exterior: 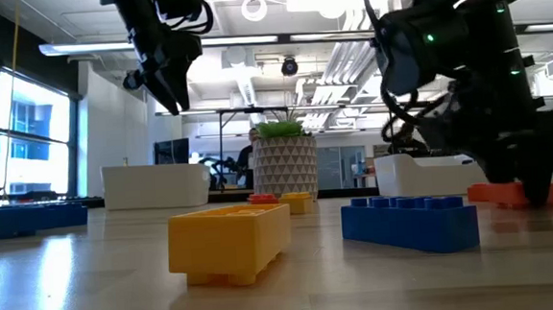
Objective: Sort & place blocks by color
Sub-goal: Put the orange game piece into the transparent bin
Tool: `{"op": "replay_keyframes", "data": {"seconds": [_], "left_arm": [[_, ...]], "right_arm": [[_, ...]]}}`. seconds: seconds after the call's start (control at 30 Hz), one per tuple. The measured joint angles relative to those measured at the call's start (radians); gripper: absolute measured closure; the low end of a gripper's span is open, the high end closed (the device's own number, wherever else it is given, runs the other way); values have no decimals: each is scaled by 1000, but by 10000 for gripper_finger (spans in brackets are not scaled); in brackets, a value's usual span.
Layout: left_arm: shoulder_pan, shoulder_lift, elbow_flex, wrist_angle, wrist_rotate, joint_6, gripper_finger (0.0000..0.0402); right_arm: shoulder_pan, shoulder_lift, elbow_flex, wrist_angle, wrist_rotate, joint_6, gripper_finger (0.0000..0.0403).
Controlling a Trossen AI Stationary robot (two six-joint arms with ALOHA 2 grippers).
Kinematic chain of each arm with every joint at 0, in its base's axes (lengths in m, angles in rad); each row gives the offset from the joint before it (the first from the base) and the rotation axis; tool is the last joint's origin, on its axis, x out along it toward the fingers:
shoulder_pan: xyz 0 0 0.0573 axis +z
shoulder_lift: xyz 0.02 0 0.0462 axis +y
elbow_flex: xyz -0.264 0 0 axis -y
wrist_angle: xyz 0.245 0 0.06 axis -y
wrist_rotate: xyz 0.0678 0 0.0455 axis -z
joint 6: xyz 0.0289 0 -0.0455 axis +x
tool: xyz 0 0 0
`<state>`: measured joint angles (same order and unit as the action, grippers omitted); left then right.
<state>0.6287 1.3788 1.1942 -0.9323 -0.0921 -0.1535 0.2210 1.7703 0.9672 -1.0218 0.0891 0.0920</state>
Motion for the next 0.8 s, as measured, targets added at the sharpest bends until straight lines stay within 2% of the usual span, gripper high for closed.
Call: {"op": "replay_keyframes", "data": {"seconds": [0.37, 0.8], "left_arm": [[-2, 0, 0, 84, 101, 26, 188], [-16, 1, 0, 197, 310, 26, 188]], "right_arm": [[-80, -177, 0, 116, -38, 243, 292], [-166, -418, 2, 417, -30, 409, 293]]}}
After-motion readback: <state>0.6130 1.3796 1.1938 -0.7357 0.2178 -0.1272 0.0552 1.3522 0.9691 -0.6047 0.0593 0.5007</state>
